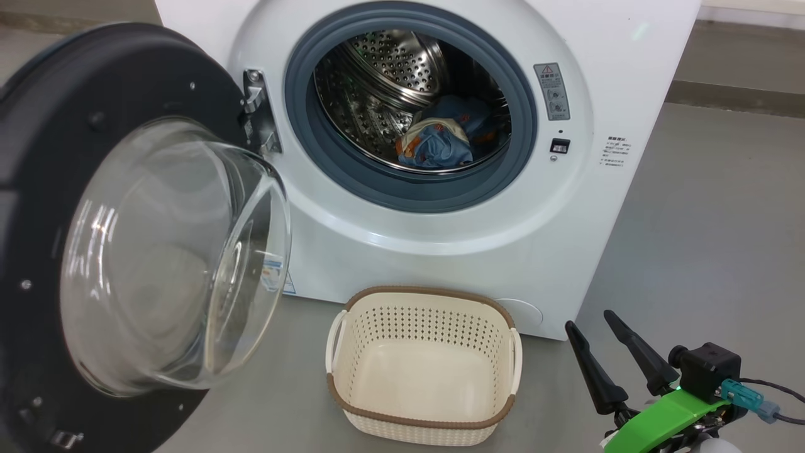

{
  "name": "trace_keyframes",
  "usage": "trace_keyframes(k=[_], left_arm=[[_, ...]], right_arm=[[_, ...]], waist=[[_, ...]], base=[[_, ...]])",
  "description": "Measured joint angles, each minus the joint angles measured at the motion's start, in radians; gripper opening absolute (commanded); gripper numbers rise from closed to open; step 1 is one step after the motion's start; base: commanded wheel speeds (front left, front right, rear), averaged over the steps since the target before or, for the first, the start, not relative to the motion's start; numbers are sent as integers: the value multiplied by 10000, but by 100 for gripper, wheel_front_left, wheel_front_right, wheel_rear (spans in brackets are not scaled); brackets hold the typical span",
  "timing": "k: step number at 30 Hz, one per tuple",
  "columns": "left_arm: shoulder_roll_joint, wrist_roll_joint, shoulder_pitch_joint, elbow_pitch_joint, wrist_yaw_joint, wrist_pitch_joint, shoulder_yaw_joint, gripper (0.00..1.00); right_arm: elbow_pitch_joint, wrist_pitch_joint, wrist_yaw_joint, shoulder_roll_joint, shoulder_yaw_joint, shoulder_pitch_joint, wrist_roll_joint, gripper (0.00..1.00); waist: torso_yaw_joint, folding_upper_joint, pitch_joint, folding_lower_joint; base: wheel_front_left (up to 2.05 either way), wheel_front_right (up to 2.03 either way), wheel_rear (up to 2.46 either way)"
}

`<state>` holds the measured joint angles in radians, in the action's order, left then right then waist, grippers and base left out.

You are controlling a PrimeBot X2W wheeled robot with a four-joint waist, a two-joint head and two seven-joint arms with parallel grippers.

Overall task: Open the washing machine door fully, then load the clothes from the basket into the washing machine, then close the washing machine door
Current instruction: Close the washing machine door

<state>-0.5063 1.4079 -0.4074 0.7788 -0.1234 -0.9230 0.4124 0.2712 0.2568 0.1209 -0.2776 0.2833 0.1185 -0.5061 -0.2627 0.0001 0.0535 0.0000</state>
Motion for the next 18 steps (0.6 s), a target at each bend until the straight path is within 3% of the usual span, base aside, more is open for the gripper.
trace_keyframes(k=[8, 18], left_arm=[[520, 757, 1494, -2711, 502, -1584, -46, 0], [1626, 1191, 3072, -6594, 1918, -2598, -794, 0]], right_arm=[[-23, 0, 2, 267, -222, -15, 0, 100], [-71, 0, 0, 604, -407, -164, 2, 100]], waist=[[106, 0, 31, 0], [428, 0, 105, 0]], base=[[0, 0, 0], [0, 0, 0]])
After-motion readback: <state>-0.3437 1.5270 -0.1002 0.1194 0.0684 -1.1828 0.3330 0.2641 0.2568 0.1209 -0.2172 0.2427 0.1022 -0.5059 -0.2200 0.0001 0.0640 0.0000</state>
